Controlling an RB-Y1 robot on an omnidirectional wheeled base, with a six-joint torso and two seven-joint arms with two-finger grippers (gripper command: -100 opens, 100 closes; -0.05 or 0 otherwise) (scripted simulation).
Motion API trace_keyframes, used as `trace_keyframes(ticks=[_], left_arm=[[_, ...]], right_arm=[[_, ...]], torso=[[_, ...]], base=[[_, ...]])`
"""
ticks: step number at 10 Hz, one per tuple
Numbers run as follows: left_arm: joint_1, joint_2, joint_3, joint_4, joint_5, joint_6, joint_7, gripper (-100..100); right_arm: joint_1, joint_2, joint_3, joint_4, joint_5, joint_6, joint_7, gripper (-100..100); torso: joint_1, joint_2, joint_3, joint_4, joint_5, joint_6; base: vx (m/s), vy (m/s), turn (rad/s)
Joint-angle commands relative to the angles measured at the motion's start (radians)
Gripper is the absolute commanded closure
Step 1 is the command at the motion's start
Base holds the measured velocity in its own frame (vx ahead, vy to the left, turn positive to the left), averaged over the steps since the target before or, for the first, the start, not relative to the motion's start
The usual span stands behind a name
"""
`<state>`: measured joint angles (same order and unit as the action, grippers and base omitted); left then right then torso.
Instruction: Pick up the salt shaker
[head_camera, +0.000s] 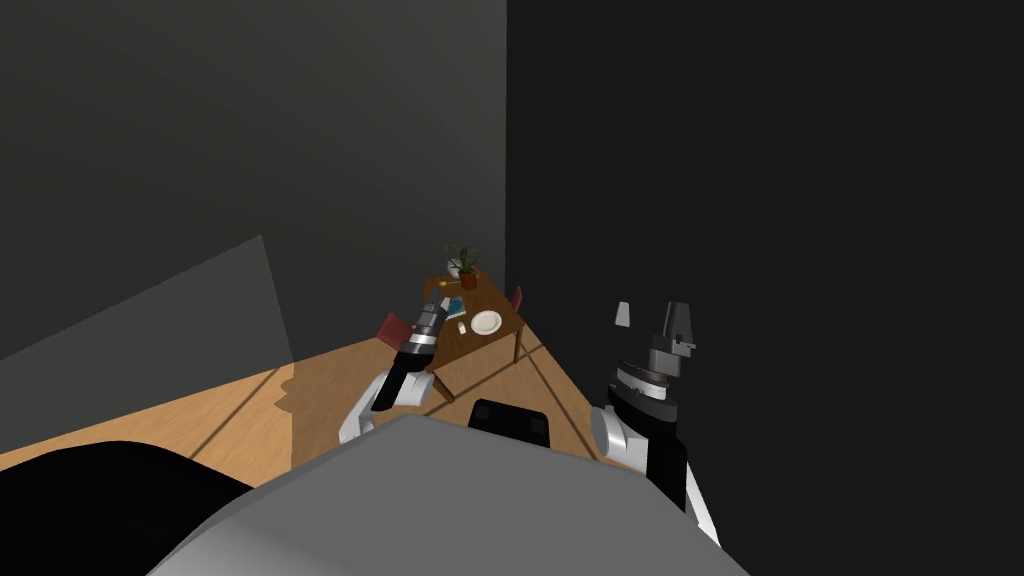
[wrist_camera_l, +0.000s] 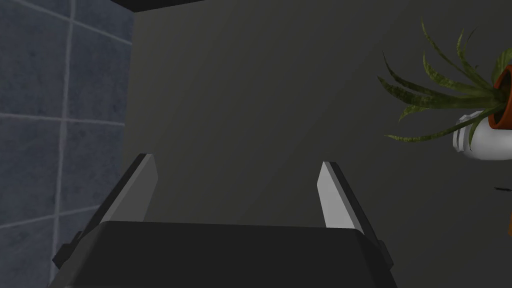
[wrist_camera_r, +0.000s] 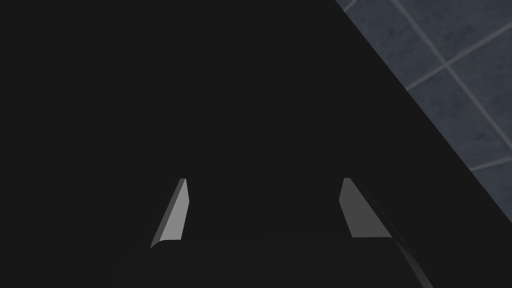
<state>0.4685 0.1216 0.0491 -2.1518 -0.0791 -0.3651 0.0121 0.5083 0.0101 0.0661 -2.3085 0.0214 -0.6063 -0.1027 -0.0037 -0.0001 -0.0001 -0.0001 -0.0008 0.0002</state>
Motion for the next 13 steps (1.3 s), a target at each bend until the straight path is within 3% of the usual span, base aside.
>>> trace_keyframes(ticks=[1, 7, 8, 12, 13], left_arm=[[-0.01, 0.017, 0.002, 0.045, 0.008, 0.041, -0.005, -100], [-0.076, 0.04, 0.006, 0.188, 0.03, 0.188, -0.029, -100], [-0.076, 0.04, 0.006, 0.188, 0.03, 0.194, -0.029, -100], [-0.136, 0.053, 0.011, 0.3, 0.049, 0.319, -0.055, -100], [-0.136, 0.053, 0.011, 0.314, 0.049, 0.324, -0.055, -100]], right_arm=[[0.0, 0.0, 0.0, 0.0, 0.0, 0.0, 0.0, 0], [0.0, 0.0, 0.0, 0.0, 0.0, 0.0, 0.0, 0], [0.0, 0.0, 0.0, 0.0, 0.0, 0.0, 0.0, 0], [0.0, 0.0, 0.0, 0.0, 0.0, 0.0, 0.0, 0], [0.0, 0.0, 0.0, 0.0, 0.0, 0.0, 0.0, 0]], torso=[[0.0, 0.0, 0.0, 0.0, 0.0, 0.0], [-0.001, -0.001, 0.0, 0.0, 0.0, 0.0], [0.0, -0.001, -0.001, 0.0, 0.0, 0.0], [0.0, -0.001, -0.001, 0.0, 0.0, 0.0], [0.0, -0.002, -0.001, 0.0, 0.0, 0.0]], base=[[0.003, -0.071, -0.036], [0.008, -0.072, -0.022], [0.017, -0.043, -0.009], [0.015, -0.063, -0.019], [0.016, -0.052, -0.009]])
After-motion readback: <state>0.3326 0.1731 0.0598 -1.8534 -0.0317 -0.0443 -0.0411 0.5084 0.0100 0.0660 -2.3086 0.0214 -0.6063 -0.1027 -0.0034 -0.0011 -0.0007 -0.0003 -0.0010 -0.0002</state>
